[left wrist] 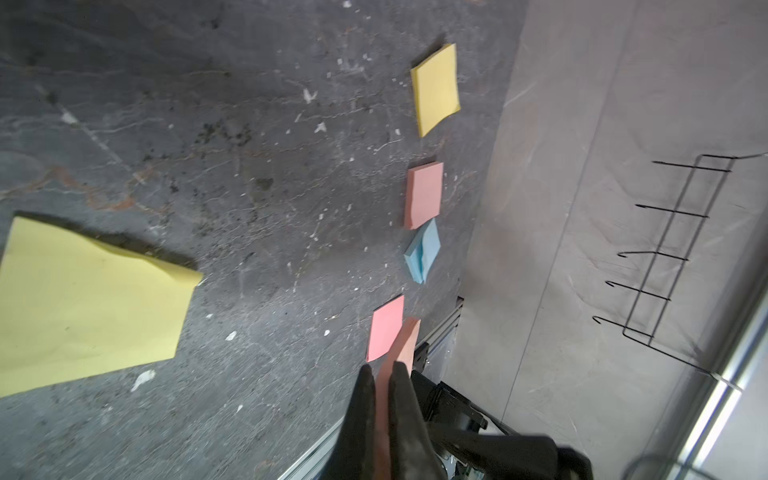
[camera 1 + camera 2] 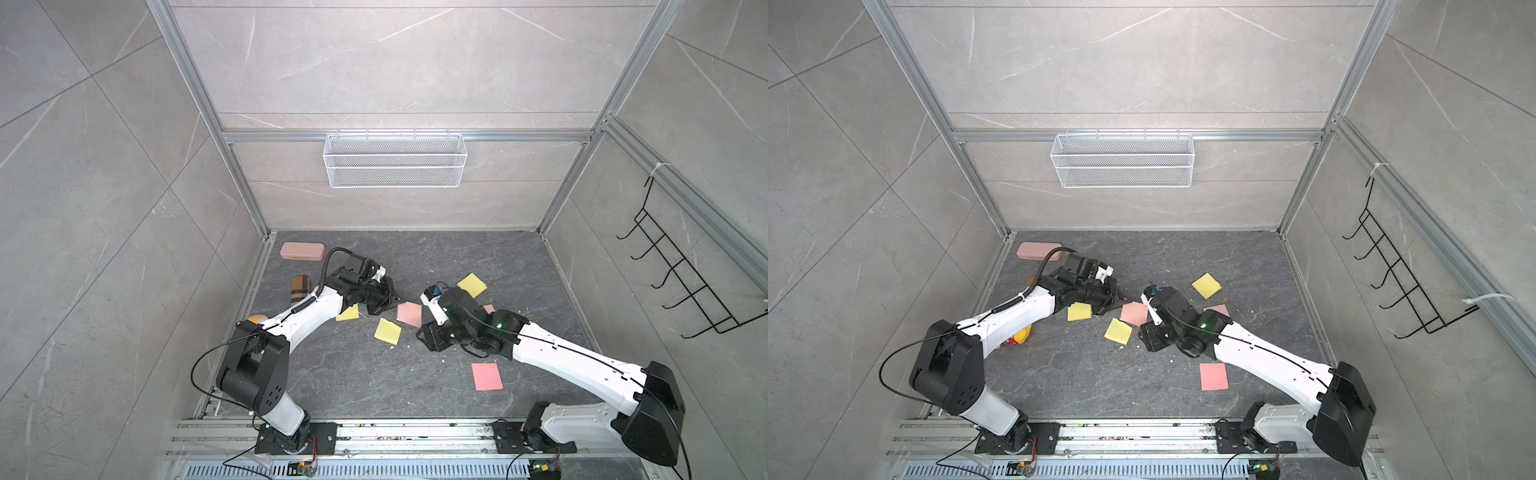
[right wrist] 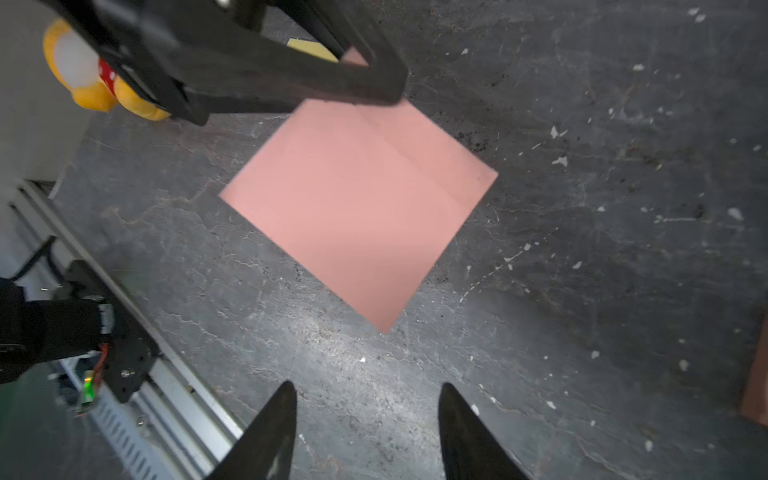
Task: Tear off pages from different memo pads
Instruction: Adjust the memo pad.
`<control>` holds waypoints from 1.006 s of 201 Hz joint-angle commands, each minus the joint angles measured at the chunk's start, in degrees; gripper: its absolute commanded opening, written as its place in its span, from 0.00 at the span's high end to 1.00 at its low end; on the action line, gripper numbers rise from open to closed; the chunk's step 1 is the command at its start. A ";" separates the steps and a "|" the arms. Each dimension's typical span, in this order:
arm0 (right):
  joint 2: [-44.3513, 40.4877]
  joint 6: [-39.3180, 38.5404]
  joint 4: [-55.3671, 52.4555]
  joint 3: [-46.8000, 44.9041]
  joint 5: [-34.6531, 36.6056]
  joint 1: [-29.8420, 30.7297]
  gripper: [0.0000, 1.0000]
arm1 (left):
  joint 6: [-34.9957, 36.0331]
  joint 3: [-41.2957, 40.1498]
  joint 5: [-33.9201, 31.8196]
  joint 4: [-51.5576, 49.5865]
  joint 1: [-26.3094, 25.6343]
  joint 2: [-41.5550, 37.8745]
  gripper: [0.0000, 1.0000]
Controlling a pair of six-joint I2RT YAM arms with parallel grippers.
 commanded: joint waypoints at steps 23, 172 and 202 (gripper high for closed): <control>9.58 -13.57 -6.13 9.39 25.31 10.87 0.39 | 1.56 3.14 -1.39 -9.85 0.00 1.65 1.00; 17.20 -12.04 2.00 11.70 29.53 11.66 0.92 | 1.81 6.67 3.98 -10.88 3.20 -1.11 0.80; 10.26 -0.13 8.59 7.12 14.52 5.76 0.94 | 0.78 2.00 2.81 -1.27 6.82 -8.47 0.59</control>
